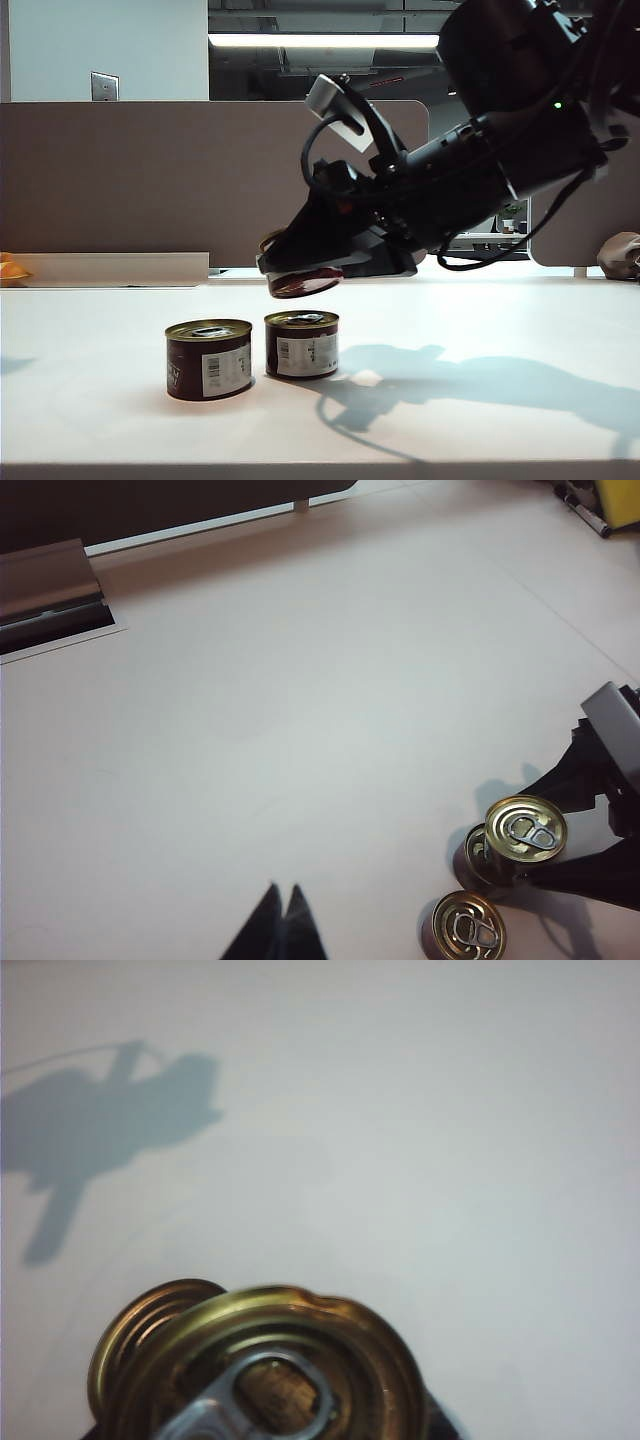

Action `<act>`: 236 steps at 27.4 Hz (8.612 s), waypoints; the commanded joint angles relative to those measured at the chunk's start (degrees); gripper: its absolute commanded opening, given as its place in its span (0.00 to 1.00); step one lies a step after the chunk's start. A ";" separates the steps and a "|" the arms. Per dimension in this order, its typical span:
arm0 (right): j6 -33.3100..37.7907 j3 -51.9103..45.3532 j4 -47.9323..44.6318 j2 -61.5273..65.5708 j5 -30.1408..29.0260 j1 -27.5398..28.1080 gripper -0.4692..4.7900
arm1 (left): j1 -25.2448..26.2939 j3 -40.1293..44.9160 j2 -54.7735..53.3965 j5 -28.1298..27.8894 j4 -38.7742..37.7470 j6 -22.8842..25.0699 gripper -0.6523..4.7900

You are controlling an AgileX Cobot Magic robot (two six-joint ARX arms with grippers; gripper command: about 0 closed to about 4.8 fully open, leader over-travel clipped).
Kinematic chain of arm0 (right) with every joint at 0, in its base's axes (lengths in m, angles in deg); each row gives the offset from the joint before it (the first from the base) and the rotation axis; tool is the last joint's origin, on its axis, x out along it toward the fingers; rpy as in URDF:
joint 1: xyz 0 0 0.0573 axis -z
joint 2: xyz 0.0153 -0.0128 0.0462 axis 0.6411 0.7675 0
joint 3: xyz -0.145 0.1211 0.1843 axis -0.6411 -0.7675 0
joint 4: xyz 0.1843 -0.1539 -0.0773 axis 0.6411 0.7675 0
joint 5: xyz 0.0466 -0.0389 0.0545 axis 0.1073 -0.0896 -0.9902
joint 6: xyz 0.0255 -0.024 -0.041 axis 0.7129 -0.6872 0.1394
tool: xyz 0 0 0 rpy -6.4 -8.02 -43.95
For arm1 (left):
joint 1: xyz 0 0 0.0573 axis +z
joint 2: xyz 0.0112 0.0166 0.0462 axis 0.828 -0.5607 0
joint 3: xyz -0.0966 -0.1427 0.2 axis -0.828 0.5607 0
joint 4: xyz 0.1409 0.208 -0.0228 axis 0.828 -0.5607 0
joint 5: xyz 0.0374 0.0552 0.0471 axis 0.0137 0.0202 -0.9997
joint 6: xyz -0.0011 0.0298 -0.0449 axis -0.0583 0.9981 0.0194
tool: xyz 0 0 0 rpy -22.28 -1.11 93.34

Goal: Pick up the cans one by one and stack them together.

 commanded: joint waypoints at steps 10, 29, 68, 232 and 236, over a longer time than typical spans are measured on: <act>1.33 1.99 -0.20 2.62 -0.35 -0.02 0.40 | 0.04 -0.24 0.13 -0.66 0.44 0.48 0.11; 1.33 1.99 0.28 4.00 -0.28 -0.02 0.83 | 0.04 -0.26 0.15 -0.66 0.44 0.46 0.11; 4.46 1.99 52.85 -59.58 6.12 -0.02 0.09 | -18.80 2.97 -32.26 -6.47 -0.44 0.87 0.47; 7.52 -4.59 62.18 -92.28 28.13 0.02 0.09 | -29.94 -14.47 7.72 -27.58 -8.28 -12.96 0.11; 7.54 -11.30 56.59 -92.28 28.09 0.02 0.09 | -29.94 -6.84 14.97 -30.49 -8.02 -13.07 0.11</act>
